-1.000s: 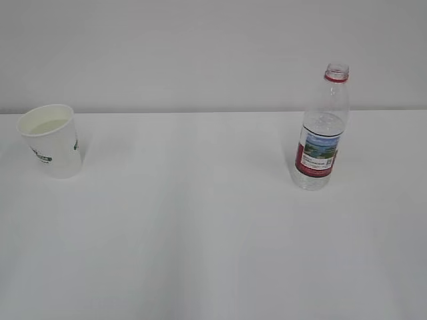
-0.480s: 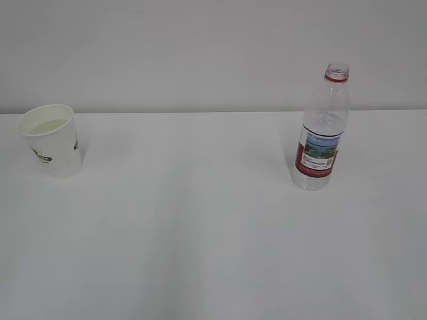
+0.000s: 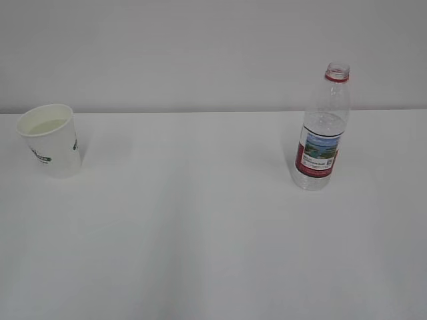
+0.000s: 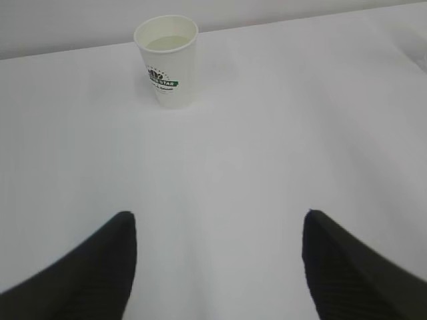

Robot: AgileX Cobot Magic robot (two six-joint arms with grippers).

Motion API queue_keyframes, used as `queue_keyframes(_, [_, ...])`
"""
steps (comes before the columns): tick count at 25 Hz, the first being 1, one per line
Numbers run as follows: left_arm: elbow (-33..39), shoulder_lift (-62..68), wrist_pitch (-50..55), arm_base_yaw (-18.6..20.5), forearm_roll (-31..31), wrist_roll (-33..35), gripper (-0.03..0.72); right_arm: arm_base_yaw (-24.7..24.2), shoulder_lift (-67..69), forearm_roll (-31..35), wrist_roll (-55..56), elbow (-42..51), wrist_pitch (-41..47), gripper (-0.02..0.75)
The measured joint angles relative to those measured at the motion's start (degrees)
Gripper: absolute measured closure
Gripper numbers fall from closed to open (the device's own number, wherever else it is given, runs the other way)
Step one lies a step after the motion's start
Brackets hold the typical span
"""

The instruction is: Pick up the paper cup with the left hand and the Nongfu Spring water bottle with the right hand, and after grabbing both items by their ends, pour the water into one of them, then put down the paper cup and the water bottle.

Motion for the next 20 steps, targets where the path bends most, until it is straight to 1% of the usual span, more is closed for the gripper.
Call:
queue_keyframes(13, [0.0,0.0,-0.09,0.0,0.0,0.0,0.167,0.0,0.0,-0.37,-0.09,0.0,0.0,0.15])
queue_keyframes(20, [0.0,0.0,-0.09,0.0,0.0,0.0,0.171,0.0,0.0,-0.37,-0.09,0.0,0.0,0.15])
